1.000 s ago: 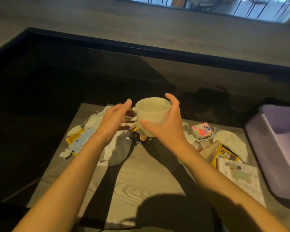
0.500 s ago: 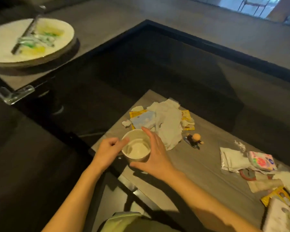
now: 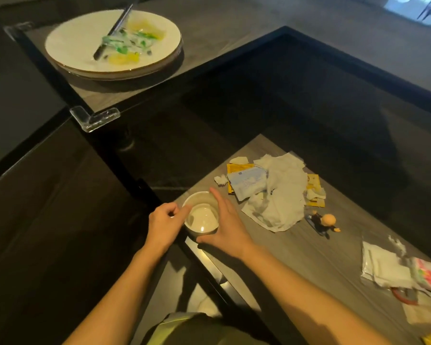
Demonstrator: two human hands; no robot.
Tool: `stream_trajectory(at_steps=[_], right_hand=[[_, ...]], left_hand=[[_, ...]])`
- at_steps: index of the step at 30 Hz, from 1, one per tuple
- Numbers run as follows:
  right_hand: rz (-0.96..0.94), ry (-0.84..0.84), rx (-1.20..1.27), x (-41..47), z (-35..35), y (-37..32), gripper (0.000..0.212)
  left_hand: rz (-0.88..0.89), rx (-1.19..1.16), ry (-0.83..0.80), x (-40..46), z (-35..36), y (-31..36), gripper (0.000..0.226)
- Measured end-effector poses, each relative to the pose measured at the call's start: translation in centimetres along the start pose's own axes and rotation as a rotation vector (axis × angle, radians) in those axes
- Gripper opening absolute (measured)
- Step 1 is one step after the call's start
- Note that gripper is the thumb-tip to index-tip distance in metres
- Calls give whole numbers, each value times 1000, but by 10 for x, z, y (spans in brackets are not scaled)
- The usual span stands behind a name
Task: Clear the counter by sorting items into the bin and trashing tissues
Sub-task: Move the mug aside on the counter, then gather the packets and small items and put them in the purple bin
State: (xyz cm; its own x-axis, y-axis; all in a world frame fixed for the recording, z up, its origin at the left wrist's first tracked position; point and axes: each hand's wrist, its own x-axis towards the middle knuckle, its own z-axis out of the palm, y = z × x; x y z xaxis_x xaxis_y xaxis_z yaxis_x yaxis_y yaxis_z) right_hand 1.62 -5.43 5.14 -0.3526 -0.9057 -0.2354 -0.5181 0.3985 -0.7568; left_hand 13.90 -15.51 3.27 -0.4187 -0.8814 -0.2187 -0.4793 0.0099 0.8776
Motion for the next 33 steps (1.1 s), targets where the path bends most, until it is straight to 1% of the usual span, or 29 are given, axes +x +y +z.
stream_trajectory(at_steps=[7,10,12,13,15,16,17,18,20,22,24,27,29,31,33], right_hand=[[-29,37,-118,12,4,8,117],[-54,-6,-159,12,-2,7,114],[-39,5,-137,8,-11,7,100],[-14,55,-97,7,-18,8,88],[18,220,-37,10,-31,10,59],[16,295,-83,15,-38,13,48],[15,330,-199,23,-44,16,42],[23,312,-357,32,-50,20,44],[100,173,-655,47,-56,29,64],[180,49,-803,56,-57,38,80],[229,-25,-846,58,-57,41,84],[243,-53,-892,56,-57,40,86],[222,-23,-940,53,-57,40,83],[178,38,-953,47,-58,42,74],[109,99,-911,38,-62,42,57]], left_hand=[[62,34,27,9,0,3,48],[70,91,41,13,0,0,51],[65,139,73,16,-2,-2,49],[55,153,99,17,-4,0,46],[42,151,159,19,-5,7,41],[54,138,186,20,-4,13,36],[80,119,205,21,-2,20,30],[115,96,210,21,-1,29,25],[177,38,198,19,4,49,16],[213,-15,160,16,10,66,10],[249,-42,112,15,16,80,8],[292,-88,48,15,25,95,10],[307,-105,1,14,32,100,9],[304,-109,-56,12,40,103,9],[305,-115,-111,10,48,103,9]])
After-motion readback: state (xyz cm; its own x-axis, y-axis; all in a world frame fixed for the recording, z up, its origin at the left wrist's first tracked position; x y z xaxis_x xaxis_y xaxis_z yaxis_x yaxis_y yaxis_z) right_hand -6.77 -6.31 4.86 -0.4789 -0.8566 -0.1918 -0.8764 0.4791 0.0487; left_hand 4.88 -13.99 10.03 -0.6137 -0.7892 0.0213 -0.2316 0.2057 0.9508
